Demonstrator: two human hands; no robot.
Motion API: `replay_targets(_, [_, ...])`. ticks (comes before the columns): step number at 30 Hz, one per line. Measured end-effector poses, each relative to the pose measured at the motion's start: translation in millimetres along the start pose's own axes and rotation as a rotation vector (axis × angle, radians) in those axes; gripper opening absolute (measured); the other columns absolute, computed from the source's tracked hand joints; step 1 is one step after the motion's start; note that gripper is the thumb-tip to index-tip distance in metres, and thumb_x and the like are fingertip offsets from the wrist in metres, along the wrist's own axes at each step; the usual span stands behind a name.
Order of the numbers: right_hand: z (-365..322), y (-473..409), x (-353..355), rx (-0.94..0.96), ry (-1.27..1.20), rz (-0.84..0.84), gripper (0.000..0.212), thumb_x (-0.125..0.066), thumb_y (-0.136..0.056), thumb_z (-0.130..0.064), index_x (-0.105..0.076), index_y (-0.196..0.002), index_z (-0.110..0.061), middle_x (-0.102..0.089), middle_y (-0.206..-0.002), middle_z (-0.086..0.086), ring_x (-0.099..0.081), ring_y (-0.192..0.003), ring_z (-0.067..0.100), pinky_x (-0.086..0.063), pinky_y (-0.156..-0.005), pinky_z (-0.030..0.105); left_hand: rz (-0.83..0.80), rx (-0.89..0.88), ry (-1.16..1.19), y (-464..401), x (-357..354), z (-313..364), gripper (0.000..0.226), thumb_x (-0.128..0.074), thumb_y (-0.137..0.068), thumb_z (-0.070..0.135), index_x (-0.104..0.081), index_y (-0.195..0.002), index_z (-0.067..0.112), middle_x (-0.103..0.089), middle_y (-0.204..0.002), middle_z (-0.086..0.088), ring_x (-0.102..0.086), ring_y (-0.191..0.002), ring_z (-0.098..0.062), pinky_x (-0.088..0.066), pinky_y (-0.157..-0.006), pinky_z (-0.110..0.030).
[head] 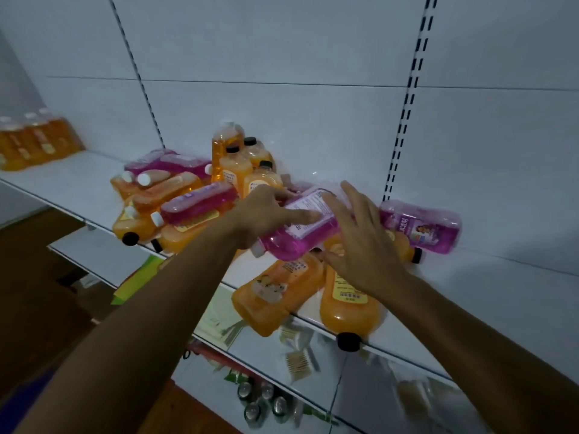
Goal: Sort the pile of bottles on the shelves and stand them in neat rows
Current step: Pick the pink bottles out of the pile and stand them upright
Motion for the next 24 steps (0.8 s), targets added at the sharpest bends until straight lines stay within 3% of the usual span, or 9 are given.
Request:
replay_targets(3, [24.5,13.2,21.3,-0.035,0.021,0.069,0.073,-0.074,-0.08,-0.036,-0.042,-0.142,-0.016,-0.036,-0.15,0.015,-0.039,-0.134,0.036,-0.051,-0.089,0.05,-0.111,0.023,0.117,-6.8,-31.4,16.6,0.053,-0.078,-0.076,0.035,-0.06,-0.121,0.014,-0.07,-0.098,-0.003,-0.072,-0.082,-0.017,-0.059,-0.068,-0.028])
replay_targets(7, [79.3,49.0,48.7,-0.15,0.005,0.074,0.067,-0.075,-0.08,-0.025,-0.047,-0.14,-0.01,-0.045,-0.143,0.019,-0.047,-0.128,0.039,-0.051,-0.091,0.051,-0.237,0.019,0.191,-24.3,-86.8,49.1,0.034,-0.078,-0.076,0.023,-0.063,-0.107,0.016,-0.068,-0.098,-0.005,-0.069,-0.08,-0.016,-0.057,-0.062,-0.023])
replay_targets(10, [132.0,94.1,73.2,-0.346,-0.07,0.092,0.07,-0.079,-0.076,-0.03,-0.048,-0.134,-0.007,-0.057,-0.132,0.014,-0.057,-0.117,0.03,-0.054,-0.092,0.041,-0.356,0.007,0.355,-38.7,-140.9,76.4,0.036,-0.075,-0.077,0.022,-0.066,-0.108,0.008,-0.069,-0.107,-0.012,-0.068,-0.087,-0.019,-0.055,-0.071,-0.03])
replay_targets(12, [166.0,130.4,95.3,-0.567,-0.193,0.137,0.061,-0.08,-0.075,-0.034,-0.047,-0.122,-0.013,-0.064,-0.113,0.004,-0.063,-0.097,0.019,-0.053,-0.081,0.027,-0.467,-0.043,0.419,-41.9,-183.9,99.7,0.032,-0.068,-0.084,0.028,-0.065,-0.11,0.009,-0.068,-0.1,-0.009,-0.066,-0.089,-0.02,-0.054,-0.075,-0.034])
replay_targets(15, [207.6,186.0,124.8,-0.787,-0.291,0.219,0.045,-0.076,-0.078,-0.041,-0.048,-0.105,-0.02,-0.063,-0.086,-0.004,-0.059,-0.071,0.009,-0.044,-0.06,0.014,-0.569,-0.2,0.361,-41.6,-249.8,139.8,0.043,-0.076,-0.079,0.025,-0.061,-0.118,0.016,-0.07,-0.097,-0.01,-0.067,-0.087,-0.025,-0.052,-0.076,-0.037])
replay_targets(17, [227.9,220.0,143.7,-0.865,-0.29,0.275,0.039,-0.073,-0.079,-0.046,-0.051,-0.1,-0.022,-0.064,-0.085,-0.004,-0.059,-0.071,0.006,-0.043,-0.058,0.015,-0.554,-0.326,0.261,-40.3,-290.7,166.0,0.049,-0.08,-0.076,0.018,-0.06,-0.12,0.019,-0.072,-0.095,-0.007,-0.067,-0.08,-0.018,-0.051,-0.065,-0.028])
replay_targets(20, [255.6,268.3,169.8,-0.97,-0.192,0.334,0.042,-0.065,-0.079,-0.056,-0.055,-0.105,-0.025,-0.061,-0.097,-0.002,-0.059,-0.082,0.009,-0.047,-0.069,0.022,-0.564,-0.435,0.243,-27.6,-350.7,207.5,0.049,-0.082,-0.073,0.018,-0.06,-0.118,0.017,-0.071,-0.095,0.0,-0.064,-0.071,-0.003,-0.049,-0.058,-0.016])
replay_targets(22, [272.1,299.2,183.8,-1.064,-0.103,0.344,0.053,-0.059,-0.078,-0.063,-0.058,-0.113,-0.023,-0.058,-0.105,-0.001,-0.056,-0.091,0.012,-0.048,-0.077,0.029,-0.563,-0.507,0.232,-19.2,-388.0,233.6,0.06,-0.086,-0.067,0.031,-0.061,-0.12,0.019,-0.071,-0.103,0.003,-0.067,-0.084,-0.006,-0.054,-0.069,-0.019])
replay_targets(24, [282.9,324.4,198.5,-1.131,-0.032,0.382,0.051,-0.062,-0.082,-0.058,-0.059,-0.119,-0.023,-0.057,-0.107,0.0,-0.054,-0.096,0.015,-0.046,-0.078,0.033,-0.562,-0.576,0.186,-12.5,-422.5,253.3,0.08,-0.084,-0.055,0.056,-0.059,-0.125,0.023,-0.069,-0.111,0.006,-0.067,-0.096,-0.013,-0.057,-0.083,-0.032])
Point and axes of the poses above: each hand's wrist, its own y-axis away from the middle knuckle, its own x-axis out of the back of the hand, z = x × y, the point moved 8 cm from there along -y, towards the middle knuckle
